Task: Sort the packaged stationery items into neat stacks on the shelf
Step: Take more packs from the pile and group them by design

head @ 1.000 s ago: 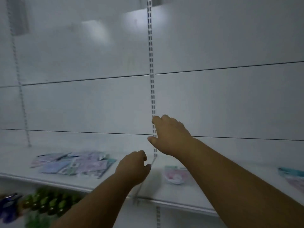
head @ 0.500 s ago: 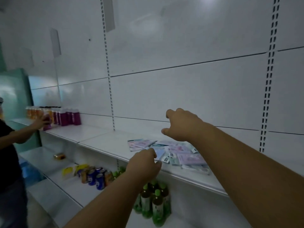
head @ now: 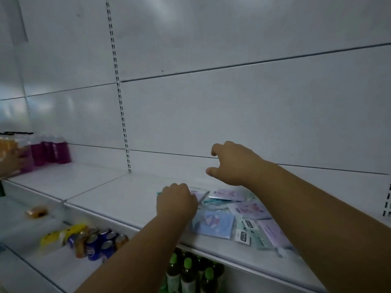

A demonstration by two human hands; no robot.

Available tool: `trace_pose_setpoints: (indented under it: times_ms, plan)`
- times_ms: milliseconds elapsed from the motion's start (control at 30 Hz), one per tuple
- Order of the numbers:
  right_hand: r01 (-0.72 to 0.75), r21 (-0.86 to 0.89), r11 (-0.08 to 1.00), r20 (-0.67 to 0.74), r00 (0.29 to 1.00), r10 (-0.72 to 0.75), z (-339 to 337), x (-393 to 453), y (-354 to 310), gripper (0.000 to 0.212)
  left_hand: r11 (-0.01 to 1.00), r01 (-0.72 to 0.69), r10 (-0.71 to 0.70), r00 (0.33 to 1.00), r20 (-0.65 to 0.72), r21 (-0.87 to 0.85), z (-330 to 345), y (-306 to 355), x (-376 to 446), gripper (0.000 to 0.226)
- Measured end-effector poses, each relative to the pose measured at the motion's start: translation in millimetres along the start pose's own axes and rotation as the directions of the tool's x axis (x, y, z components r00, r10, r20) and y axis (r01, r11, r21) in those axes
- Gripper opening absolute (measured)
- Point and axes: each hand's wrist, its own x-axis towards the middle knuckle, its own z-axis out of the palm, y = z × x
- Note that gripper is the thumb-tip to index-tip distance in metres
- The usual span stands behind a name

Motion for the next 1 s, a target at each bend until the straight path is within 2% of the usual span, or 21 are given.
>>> trace_pose_setpoints:
  times_ms: [67,133,267,367,400,500,567,633,767,900,1000]
  plan:
    - [-0.038,-0.006,0.999,-0.012,0.999,0.037,9.6,4.3,-1.1,0.055,0.995,0.021,-0.026,0.998,0.056,0.094,10.9,-9.3,14.6,0.052]
    - [-0.088,0.003,0.996,-0.002,0.996,0.088,18.9,4.2,-2.8,0.055,0.994,0.023,-0.042,0.983,0.181,0.108,21.3,-14.8,28.5,0.061]
    - [-0.172,0.004,0.985,0.044,0.984,0.171,33.0,6.0,-10.9,0.057,0.999,-0.04,0.029,0.959,0.282,0.032,28.7,-16.3,49.4,0.065]
    - [-0.222,0.009,0.975,0.038,0.974,0.221,41.3,6.9,-20.7,0.057,0.994,-0.036,0.07,0.943,0.325,-0.107,31.0,-20.5,56.5,0.072]
    - [-0.237,0.021,0.971,0.028,0.971,0.237,44.4,6.1,-24.3,0.057,0.985,-0.044,0.097,0.942,0.323,-0.167,29.0,-22.7,57.5,0.069]
    - [-0.266,0.048,0.963,0.026,0.964,0.265,50.8,3.5,-33.8,0.051,0.931,-0.093,0.193,0.946,0.259,-0.353,15.7,-33.4,62.5,0.037]
    - [-0.298,0.038,0.954,0.079,0.953,0.294,51.5,1.4,-36.9,0.043,0.79,0.038,0.135,0.963,0.233,-0.612,8.4,-45.9,65.7,0.021]
    - [-0.341,0.021,0.94,0.157,0.929,0.334,50.9,-1.9,-39.8,0.04,0.576,0.138,0.083,0.971,0.226,-0.805,3.6,-56.3,62.5,0.011]
    - [-0.347,-0.11,0.931,0.322,0.874,0.364,56.8,-7.7,-45.8,0.048,0.335,0.144,0.16,0.965,0.207,-0.931,-7.2,-69.3,49.8,0.002]
    - [-0.377,-0.132,0.917,0.513,0.766,0.388,71.3,-10.3,-44.9,0.075,0.227,0.144,0.188,0.964,0.188,-0.963,-12.6,-77.7,44.2,0.003]
    - [-0.351,-0.146,0.925,0.527,0.764,0.373,80.1,-8.1,-39.1,0.079,0.172,0.181,0.194,0.958,0.213,-0.968,-15.6,-80.4,41.0,0.005]
